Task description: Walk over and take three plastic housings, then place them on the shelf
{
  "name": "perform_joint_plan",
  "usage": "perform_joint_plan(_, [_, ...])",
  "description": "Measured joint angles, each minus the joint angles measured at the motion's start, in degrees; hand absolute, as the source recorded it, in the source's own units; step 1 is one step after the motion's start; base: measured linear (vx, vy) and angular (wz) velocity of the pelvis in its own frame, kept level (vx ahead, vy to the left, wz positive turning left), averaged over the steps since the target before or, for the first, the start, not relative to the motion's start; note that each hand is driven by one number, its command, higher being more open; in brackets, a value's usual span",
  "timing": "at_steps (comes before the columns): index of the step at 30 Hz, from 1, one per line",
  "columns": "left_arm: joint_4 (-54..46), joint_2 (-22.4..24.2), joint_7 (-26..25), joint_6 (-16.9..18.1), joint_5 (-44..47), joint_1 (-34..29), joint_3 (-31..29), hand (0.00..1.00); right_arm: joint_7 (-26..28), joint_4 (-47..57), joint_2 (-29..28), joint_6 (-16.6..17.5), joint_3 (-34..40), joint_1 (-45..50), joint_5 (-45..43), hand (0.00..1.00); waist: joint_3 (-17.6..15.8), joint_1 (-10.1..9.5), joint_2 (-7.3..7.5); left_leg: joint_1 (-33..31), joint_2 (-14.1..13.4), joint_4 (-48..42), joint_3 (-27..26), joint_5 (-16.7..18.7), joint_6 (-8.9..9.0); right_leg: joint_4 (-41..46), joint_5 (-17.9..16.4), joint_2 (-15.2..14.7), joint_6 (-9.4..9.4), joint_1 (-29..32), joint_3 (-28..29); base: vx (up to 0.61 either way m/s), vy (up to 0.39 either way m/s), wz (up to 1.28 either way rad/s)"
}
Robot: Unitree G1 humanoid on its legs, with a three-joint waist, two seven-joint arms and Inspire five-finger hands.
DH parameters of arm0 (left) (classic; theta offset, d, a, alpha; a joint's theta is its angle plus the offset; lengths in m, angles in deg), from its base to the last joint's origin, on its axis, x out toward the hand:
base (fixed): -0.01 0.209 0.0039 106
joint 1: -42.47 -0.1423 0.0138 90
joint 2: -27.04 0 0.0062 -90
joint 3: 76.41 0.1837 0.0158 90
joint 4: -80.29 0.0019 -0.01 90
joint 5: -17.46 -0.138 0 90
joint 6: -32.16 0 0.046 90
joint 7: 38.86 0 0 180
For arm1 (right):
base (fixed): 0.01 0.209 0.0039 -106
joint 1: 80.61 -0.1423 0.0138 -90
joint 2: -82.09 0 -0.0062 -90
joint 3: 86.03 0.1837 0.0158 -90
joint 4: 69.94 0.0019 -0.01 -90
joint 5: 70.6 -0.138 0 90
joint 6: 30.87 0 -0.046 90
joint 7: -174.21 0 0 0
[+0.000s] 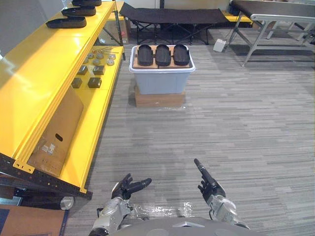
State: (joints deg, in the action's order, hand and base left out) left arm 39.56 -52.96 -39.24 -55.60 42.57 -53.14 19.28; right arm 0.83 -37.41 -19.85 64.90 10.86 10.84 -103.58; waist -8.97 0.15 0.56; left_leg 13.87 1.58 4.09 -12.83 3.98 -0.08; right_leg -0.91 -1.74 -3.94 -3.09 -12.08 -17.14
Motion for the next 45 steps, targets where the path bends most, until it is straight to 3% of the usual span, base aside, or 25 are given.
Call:
perform_joint_plan(2, [-0.1,0.3,-0.5,0.5,-0.3,-1.6,-1.2,1.00,0.0,0.0,-0.6,0.1,1.9,1.7,-1.1,1.00,0.0,0.01,-0.02,0.6,-0.1,-0.1,-0.1,0.4,0.60,0.1,-0.2,0.0,-0.34,-0.5,0.0,0.00,0.000,0.00])
perform_joint_plan(6, [0.0,0.6,0.6,5.4,0.1,-5.3,-3.9,1.00,1.1,0.8,-1.6,2.9,2.6,5.8,1.2,1.00,0.0,0.00,-0.02,0.1,-0.2,-1.0,0.1,0.7,1.00,1.0,-0.7,-0.2,-0.60,-0.1,0.0,-0.02,-0.001,0.00])
perform_joint_plan(14, [-0.2,0.5,2.7,6.6,0.1,-6.1,-4.2,1.00,1.3,2.3,-1.6,6.0,2.1,7.0,2.0,1.00,0.1,-0.01,0.00,-1.3,0.0,-0.9,0.4,-0.4,-0.74,2.5,-1.0,-0.5,0.03,1.8,-0.2,-0.07,-0.003,0.02])
perform_joint_plan(20, [-5.1,0.5,3.5,6.4,1.2,-6.9,-2.0,1.00,-0.8,7.0,-1.7,6.2,-0.1,9.1,3.4,1.00,0.3,0.01,0.20,-1.6,0.3,0.2,0.5,-1.0,-1.70,3.2,-1.1,-0.8,0.04,3.2,-0.3,-0.05,0.011,0.01])
perform_joint_plan(22, [-7.7,0.4,3.5,6.1,1.2,-6.6,-0.9,1.00,-2.1,9.0,-1.7,5.9,-1.0,8.9,3.4,1.00,0.4,0.07,0.51,-3.5,0.7,-0.6,0.2,-0.8,-1.98,7.1,-2.5,-1.8,-0.10,6.3,-0.2,-0.03,0.039,0.01])
perform_joint_plan(24, [-10.7,0.3,3.2,4.0,1.2,-4.3,1.0,1.00,-4.7,11.0,-1.5,5.8,-2.2,7.6,3.4,1.00,-0.3,0.05,1.38,-7.1,1.2,-4.5,-0.1,1.4,-3.87,19.1,-4.9,-4.9,-1.87,13.5,0.1,-0.03,0.061,-0.05])
perform_joint_plan(26, [-11.6,-0.2,2.9,2.6,1.2,-3.0,1.7,1.00,-6.0,11.1,-1.7,5.7,-3.2,6.1,3.3,1.00,-1.3,0.10,1.91,-7.5,1.0,-7.6,-0.5,2.6,-4.47,31.3,-4.4,-7.2,-2.75,18.8,0.2,-0.02,0.070,-0.10])
perform_joint_plan(27, [-11.8,-1.0,2.9,2.3,1.2,-2.4,2.3,1.00,-6.2,11.1,-1.8,5.7,-3.9,5.8,3.2,1.00,-2.0,0.09,2.62,-7.2,0.8,-10.1,-0.6,3.9,-5.17,39.2,-2.6,-9.0,-2.88,21.8,0.3,0.04,0.101,0.00])
perform_joint_plan(28, [-12.7,-1.3,2.8,0.9,1.1,-2.4,2.6,1.00,-6.9,11.2,-1.7,5.7,-4.7,6.4,3.3,1.00,-2.3,0.24,2.71,-6.5,0.3,-12.4,-0.3,5.6,-5.30,44.4,-2.3,-9.9,-2.06,24.2,0.3,0.07,0.095,0.03])
perform_joint_plan(30, [-13.7,-2.0,2.5,-0.1,1.1,-2.5,2.9,1.00,-7.4,11.4,-1.7,5.7,-5.1,6.9,3.3,1.00,-2.5,0.17,2.69,-6.0,-0.2,-13.2,0.1,6.3,-5.30,43.1,-3.2,-9.4,-1.36,23.9,0.0,0.10,0.062,0.10])
perform_joint_plan(32, [-14.8,-2.9,2.1,-0.2,1.1,-2.5,2.8,1.00,-7.4,13.0,-1.7,5.7,-5.2,7.1,3.4,1.00,-3.0,0.45,2.14,-5.3,-1.4,-13.1,1.0,7.1,-4.32,32.2,-3.9,-6.5,-1.84,23.8,0.2,0.15,0.038,0.10])
perform_joint_plan(33, [-15.1,-3.2,2.1,-0.3,1.1,-2.5,2.8,1.00,-7.3,13.5,-1.7,5.7,-5.2,7.2,3.4,1.00,-3.1,0.46,1.96,-5.3,-1.7,-13.1,1.1,7.2,-4.09,28.2,-3.5,-5.6,-2.33,23.7,0.2,0.17,-0.002,0.05])
perform_joint_plan(34, [-15.5,-3.7,1.8,-0.9,1.1,-2.5,2.8,1.00,-7.0,13.6,-1.7,5.7,-5.2,7.3,3.5,1.00,-3.3,0.37,1.96,-5.0,-1.9,-13.2,1.1,7.6,-3.41,18.3,-2.0,-4.2,-4.14,23.3,0.3,0.19,-0.045,0.05])
perform_joint_plan(35, [-15.5,-3.7,1.7,-1.1,1.1,-2.5,2.8,1.00,-6.9,13.6,-1.7,5.6,-5.2,7.3,3.5,1.00,-3.6,0.35,2.05,-4.6,-1.9,-13.6,1.1,7.9,-3.09,15.4,-1.4,-3.9,-4.42,22.9,0.4,0.21,-0.067,0.09])
perform_joint_plan(37, [-15.5,-3.8,1.7,-1.2,1.0,-3.4,2.8,1.00,-6.7,13.6,-1.7,5.2,-5.2,7.9,5.0,1.00,-4.5,0.28,2.28,-2.8,-1.7,-15.2,1.2,10.1,-2.08,11.5,0.1,-3.9,-4.01,21.2,0.3,0.25,-0.147,0.07])
perform_joint_plan(38, [-15.5,-3.9,1.7,-1.2,0.9,-4.4,2.9,1.00,-6.3,13.5,-1.6,5.2,-5.1,8.6,6.6,1.00,-4.6,0.06,2.38,-1.8,-1.8,-17.0,1.2,12.7,-1.04,12.3,0.2,-4.1,-2.44,20.7,0.4,0.32,-0.249,-0.01])
perform_joint_plan(39, [-15.5,-3.9,1.8,-1.2,0.4,-4.9,2.9,1.00,-5.6,13.4,-1.4,5.1,-5.1,8.9,7.9,1.00,-4.5,-0.04,2.21,-1.3,-2.4,-19.1,1.2,15.5,-0.27,14.3,0.2,-3.9,0.55,20.5,0.6,0.28,-0.235,-0.03])
perform_joint_plan(40, [-15.5,-3.8,1.8,-1.2,-0.2,-5.1,2.9,1.00,-5.3,13.4,-1.1,4.9,-5.1,8.8,8.2,1.00,-4.3,0.03,1.64,-1.5,-3.2,-20.3,1.2,16.8,0.48,16.1,0.6,-3.7,1.54,21.2,0.2,0.32,-0.256,-0.07])
perform_joint_plan(41, [-15.5,-3.6,1.7,-1.2,-0.4,-5.3,3.2,1.00,-4.7,13.4,-0.1,4.7,-5.1,8.7,8.7,1.00,-3.7,0.03,0.17,-1.5,-5.0,-21.7,1.1,19.2,1.57,19.4,0.1,-3.0,2.84,22.2,-0.6,0.36,-0.254,-0.08])
perform_joint_plan(42, [-15.5,-3.1,1.5,-1.2,-0.2,-5.7,3.5,1.00,-4.4,13.4,1.1,4.5,-5.2,8.8,10.0,1.00,-2.4,0.20,-1.09,-1.3,-7.2,-22.6,0.8,20.6,3.46,21.4,-0.5,-1.7,3.70,22.6,-1.7,0.38,-0.249,-0.08])
perform_joint_plan(43, [-15.5,-3.0,1.4,-1.1,0.0,-5.9,3.6,1.00,-4.4,13.5,1.9,4.5,-5.2,8.8,10.2,1.00,-1.8,0.21,-2.31,-1.3,-8.5,-22.9,0.5,21.1,4.38,21.8,-0.9,-0.7,4.36,22.8,-2.2,0.42,-0.222,-0.03])
perform_joint_plan(44, [-15.6,-2.4,1.2,-1.1,1.4,-5.7,3.9,1.00,-4.4,13.6,3.1,4.2,-5.1,8.0,10.2,1.00,-1.3,0.19,-3.98,-3.2,-10.3,-28.3,-0.6,20.3,4.93,22.2,-2.4,0.6,6.72,22.8,-2.9,0.44,-0.234,0.00])
perform_joint_plan(45, [-16.1,-1.7,1.1,-1.0,2.5,-5.4,3.8,1.00,-4.4,13.6,3.8,3.3,-4.8,6.8,10.2,1.00,-1.3,0.36,-4.14,-8.4,-13.3,-39.5,-1.7,16.4,4.96,21.3,-3.0,1.3,8.00,21.6,-3.3,0.45,-0.242,0.03])
